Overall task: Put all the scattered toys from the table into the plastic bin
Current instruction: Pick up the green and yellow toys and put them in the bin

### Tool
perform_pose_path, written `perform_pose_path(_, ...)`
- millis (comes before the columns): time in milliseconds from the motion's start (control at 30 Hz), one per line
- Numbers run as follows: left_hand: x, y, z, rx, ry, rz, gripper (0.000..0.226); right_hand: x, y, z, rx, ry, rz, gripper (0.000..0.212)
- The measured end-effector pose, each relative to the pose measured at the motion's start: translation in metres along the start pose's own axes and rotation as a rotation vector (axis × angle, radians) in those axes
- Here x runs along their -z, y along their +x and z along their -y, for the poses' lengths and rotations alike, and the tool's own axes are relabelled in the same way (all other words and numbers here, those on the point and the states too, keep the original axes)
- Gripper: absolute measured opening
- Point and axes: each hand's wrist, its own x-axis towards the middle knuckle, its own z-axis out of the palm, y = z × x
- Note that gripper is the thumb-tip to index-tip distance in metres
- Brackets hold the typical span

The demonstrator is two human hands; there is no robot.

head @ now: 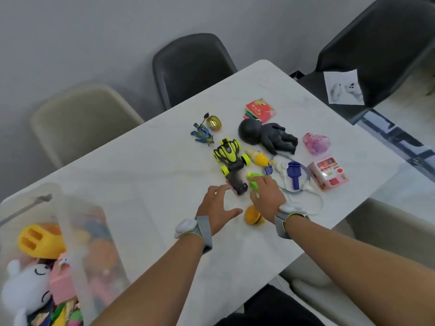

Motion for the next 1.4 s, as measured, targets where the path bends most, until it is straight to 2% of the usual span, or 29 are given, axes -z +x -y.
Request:
perform_pose_path(200, -0.062, 0.018, -0.035, -0.004, 0.073, 0.219, 0.086, 0.001, 0.018, -0.054, -0.068, -0.054, 0.062, 0.05)
perform_pose_path(367, -0.085, 0.028, -0.044, 0.02, 0.217, 0.35, 0.096, 0.0, 0.038, -0.057, -0.051, -0.043, 0.155, 0.059)
perform_pose_path(533, -0.087, 0.039, -0.043, 0.013, 0.415, 0.402, 0.075, -0.008, 0.055, -0.048, -0.018, -0.121, 0.239, 0.061)
perform_pose_path(633, -0.08, 0.042, -0.039, 0.053, 0.437, 0.371, 0.067, -0.014, 0.063, -0.044, -0.024, -0.188, 0.283, 0.065)
perform_pose_path(767, -0.067, 0.041, -0.019, 0.199, 0.382, 0.321, 0.072, -0.02, 0.069, -0.044, -0.02, -0.252, 0.339, 0.077)
perform_pose_path(900, -0.049, 0.041, 0.005, 0.334, 0.304, 0.25, 0.065, -0.021, 0.073, -0.038, -0.087, -0.217, 0.303, 0.054)
perform_pose_path(967, -0.043, 0.039, 0.014, 0.368, 0.291, 0.218, 0.065, -0.02, 0.073, -0.032, -0.131, -0.18, 0.292, 0.052)
perform_pose_path(1033, -0.04, 0.038, 0.021, 0.381, 0.291, 0.204, 0.066, -0.019, 0.072, -0.028, -0.175, -0.105, 0.268, 0.059)
perform_pose_path(1167, -0.03, 0.033, 0.025, 0.399, 0.247, 0.149, 0.053, -0.012, 0.069, -0.013, -0.228, 0.068, 0.171, 0.064)
perform_pose_path(1267, -0.023, 0.031, 0.027, 0.366, 0.234, 0.114, 0.055, -0.005, 0.07, 0.0, -0.224, 0.176, 0.115, 0.068)
perform_pose_path(1400, -0.009, 0.025, 0.024, 0.341, 0.199, 0.023, 0.061, 0.008, 0.067, 0.021, -0.164, 0.18, 0.099, 0.091)
